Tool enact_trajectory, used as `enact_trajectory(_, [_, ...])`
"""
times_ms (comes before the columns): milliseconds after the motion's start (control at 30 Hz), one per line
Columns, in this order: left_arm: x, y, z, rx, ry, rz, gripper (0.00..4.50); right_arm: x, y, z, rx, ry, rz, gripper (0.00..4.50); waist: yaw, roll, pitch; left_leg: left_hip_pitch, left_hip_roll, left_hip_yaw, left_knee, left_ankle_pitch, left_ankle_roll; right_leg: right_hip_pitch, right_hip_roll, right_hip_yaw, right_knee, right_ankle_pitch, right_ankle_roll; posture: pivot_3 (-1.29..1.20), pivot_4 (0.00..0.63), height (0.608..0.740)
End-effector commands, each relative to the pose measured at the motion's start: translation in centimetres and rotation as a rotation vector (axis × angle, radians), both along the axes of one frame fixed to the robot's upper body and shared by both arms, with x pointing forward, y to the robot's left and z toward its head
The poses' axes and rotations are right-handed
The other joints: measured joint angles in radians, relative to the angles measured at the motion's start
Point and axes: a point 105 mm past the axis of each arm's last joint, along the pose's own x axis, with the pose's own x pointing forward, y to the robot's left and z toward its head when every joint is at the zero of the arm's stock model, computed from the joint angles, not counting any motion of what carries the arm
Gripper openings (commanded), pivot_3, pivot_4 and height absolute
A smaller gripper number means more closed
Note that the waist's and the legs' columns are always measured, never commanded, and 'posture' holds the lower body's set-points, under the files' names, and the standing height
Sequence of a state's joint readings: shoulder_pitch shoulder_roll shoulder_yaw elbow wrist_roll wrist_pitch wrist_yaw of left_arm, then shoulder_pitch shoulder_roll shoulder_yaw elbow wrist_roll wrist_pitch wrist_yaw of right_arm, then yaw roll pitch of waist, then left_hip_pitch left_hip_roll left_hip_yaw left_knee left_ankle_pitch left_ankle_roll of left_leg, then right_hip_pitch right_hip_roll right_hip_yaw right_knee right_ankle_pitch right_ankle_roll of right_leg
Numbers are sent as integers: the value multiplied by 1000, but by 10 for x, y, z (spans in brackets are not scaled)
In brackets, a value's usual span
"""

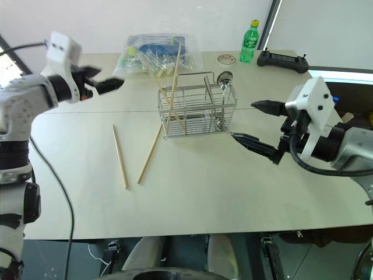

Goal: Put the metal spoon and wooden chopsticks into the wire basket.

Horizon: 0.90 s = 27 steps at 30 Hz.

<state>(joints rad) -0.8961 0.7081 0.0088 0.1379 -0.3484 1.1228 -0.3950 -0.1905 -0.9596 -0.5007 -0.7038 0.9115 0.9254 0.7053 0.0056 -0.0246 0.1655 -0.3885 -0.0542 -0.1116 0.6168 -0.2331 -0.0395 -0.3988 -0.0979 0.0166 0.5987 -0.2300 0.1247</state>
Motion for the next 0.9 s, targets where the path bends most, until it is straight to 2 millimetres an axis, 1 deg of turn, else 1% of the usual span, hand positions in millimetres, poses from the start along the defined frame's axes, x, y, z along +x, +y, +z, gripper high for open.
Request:
enact_trajectory(33, [5, -8, 14, -19, 1, 79, 4500, -6, 7, 9, 20, -49, 12, 4483, 9, -1, 1, -1, 0, -1, 0, 0, 0, 0, 0, 0, -1, 0, 0, 0, 150, 726])
enact_trajectory(100, [5, -8, 6, -80, 65, 137, 4500, -5, 8, 9, 26, -48, 10, 4483, 10, -2, 1, -2, -1, -3, 0, 0, 0, 0, 0, -1, -1, 0, 1, 0, 150, 726])
enact_trajectory(200, [1, -14, -20, -162, 222, 231, 4500, -4, 12, 5, 17, -49, 1, 4483, 5, -1, 0, -2, -1, -3, -1, 0, 0, -2, 0, -1, -1, 1, 2, 0, 150, 726])
enact_trajectory(267, [2, -14, -30, -164, 251, 290, 4500, -4, 15, 5, 42, -46, -2, 4483, 4, -1, 0, -1, -1, -2, -2, 0, 0, -2, 0, -1, 0, 1, 2, 0, 150, 726])
enact_trajectory(367, [5, -2, -35, -143, 235, 408, 4500, -4, 17, 3, 54, -44, -12, 4483, 3, -1, 0, -1, -1, -3, -2, 0, -1, -2, 0, -1, 0, 1, 2, 0, 150, 726])
enact_trajectory(433, [6, 1, -40, -144, 249, 453, 4500, -5, 17, 1, 60, -37, -21, 4483, 4, -1, 0, -1, -1, -2, -1, 1, -1, -2, 0, -1, 0, 1, 2, 0, 150, 726])
enact_trajectory(500, [5, 0, -47, -155, 281, 471, 4500, -7, 18, -2, 52, -34, -25, 4483, 7, -1, 0, -1, -1, -2, -1, 1, -2, -2, 0, -1, 0, 1, 2, 0, 150, 726])
enact_trajectory(600, [8, -9, -57, -184, 323, 452, 4500, -9, 18, -4, 38, -33, -28, 4483, 12, -2, 0, -1, -1, -3, -1, 1, -2, -1, 0, -1, 0, 1, 2, 0, 150, 726])
enact_trajectory(800, [15, -23, -71, -213, 386, 427, 4500, -12, 18, 2, 55, -39, -17, 4483, 8, -2, 0, -2, -2, -2, 0, 1, -2, -1, -1, -1, -1, 2, 3, 0, 150, 726])
enact_trajectory(900, [14, -28, -80, -231, 434, 435, 4500, -11, 15, 3, 59, -45, -40, 4483, 6, -2, 0, -1, -2, -2, -1, 1, -2, -1, 0, -1, -1, 2, 3, 0, 150, 726])
